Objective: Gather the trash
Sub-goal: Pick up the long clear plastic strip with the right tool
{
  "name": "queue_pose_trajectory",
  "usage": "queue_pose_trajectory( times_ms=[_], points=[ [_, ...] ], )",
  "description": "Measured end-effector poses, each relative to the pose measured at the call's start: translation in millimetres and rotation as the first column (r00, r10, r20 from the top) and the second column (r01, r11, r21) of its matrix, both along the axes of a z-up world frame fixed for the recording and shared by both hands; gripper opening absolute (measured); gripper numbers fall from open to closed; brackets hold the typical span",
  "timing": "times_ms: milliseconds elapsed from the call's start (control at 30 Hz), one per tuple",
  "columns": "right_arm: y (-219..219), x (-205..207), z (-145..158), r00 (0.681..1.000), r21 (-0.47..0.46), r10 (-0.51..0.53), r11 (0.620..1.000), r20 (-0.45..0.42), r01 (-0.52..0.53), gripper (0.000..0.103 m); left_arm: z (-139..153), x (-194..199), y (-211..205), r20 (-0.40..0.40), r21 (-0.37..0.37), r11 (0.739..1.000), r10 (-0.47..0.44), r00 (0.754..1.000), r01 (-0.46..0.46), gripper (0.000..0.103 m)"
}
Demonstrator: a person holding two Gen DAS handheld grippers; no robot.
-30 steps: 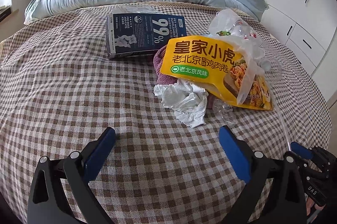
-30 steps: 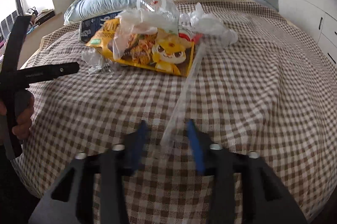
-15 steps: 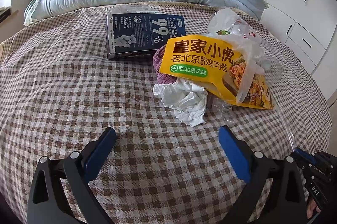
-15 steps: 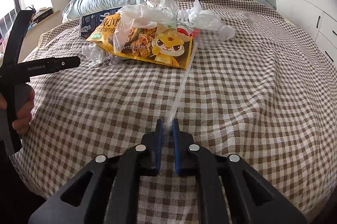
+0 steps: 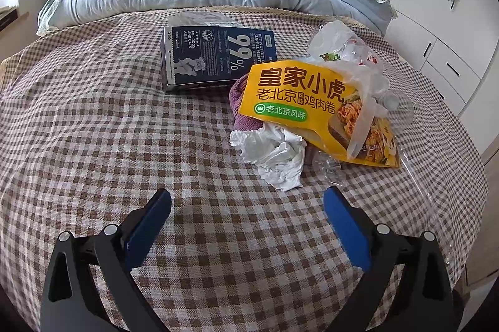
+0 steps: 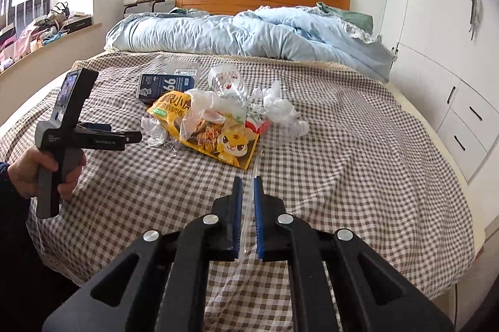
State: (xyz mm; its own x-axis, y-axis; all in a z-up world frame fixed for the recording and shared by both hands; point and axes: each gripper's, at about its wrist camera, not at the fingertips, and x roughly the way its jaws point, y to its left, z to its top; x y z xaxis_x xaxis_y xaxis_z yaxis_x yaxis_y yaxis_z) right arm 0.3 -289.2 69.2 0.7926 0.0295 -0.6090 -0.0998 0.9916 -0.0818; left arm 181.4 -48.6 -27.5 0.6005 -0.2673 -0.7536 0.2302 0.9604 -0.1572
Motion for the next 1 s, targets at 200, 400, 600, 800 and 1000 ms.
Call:
queue_pose_trajectory(
  times_ms=[200, 400, 600, 800, 1000],
  points=[
    [-2.1, 1.0, -48.4, 0.988, 0.031, -0.007, 0.999, -0.153, 0.012, 0.025, 1.8, -1.1, 3.2, 0.004, -0.003, 1.000, 0.006, 1.000, -0.006, 0.094],
    [3.4, 3.6, -87.9, 0.977, 0.081, -0.016, 0.996, -0.214, 0.034, 0.037, 0.2, -2.1, 0.9, -0.001, 0.011, 1.000, -0.003, 1.000, 0.003, 0.094],
    [8.0, 12.3, -107.1, 0.966, 0.063, -0.037, 0.997, -0.255, 0.055, 0.037, -0.8, -1.8, -0.6, -0.002, 0.020, 1.000, -0.010, 1.000, 0.010, 0.094],
    [6.6, 11.6, -110.6, 0.963, 0.068, -0.030, 0.996, -0.268, 0.050, 0.012, -0.3, -2.3, -2.3, 0.004, 0.025, 1.000, -0.019, 1.000, 0.018, 0.094],
    [5.9, 4.0, -98.1, 0.972, 0.048, -0.042, 0.997, -0.230, 0.054, 0.008, -0.6, -2.8, -3.0, 0.003, 0.025, 1.000, -0.018, 1.000, 0.018, 0.094]
  ],
)
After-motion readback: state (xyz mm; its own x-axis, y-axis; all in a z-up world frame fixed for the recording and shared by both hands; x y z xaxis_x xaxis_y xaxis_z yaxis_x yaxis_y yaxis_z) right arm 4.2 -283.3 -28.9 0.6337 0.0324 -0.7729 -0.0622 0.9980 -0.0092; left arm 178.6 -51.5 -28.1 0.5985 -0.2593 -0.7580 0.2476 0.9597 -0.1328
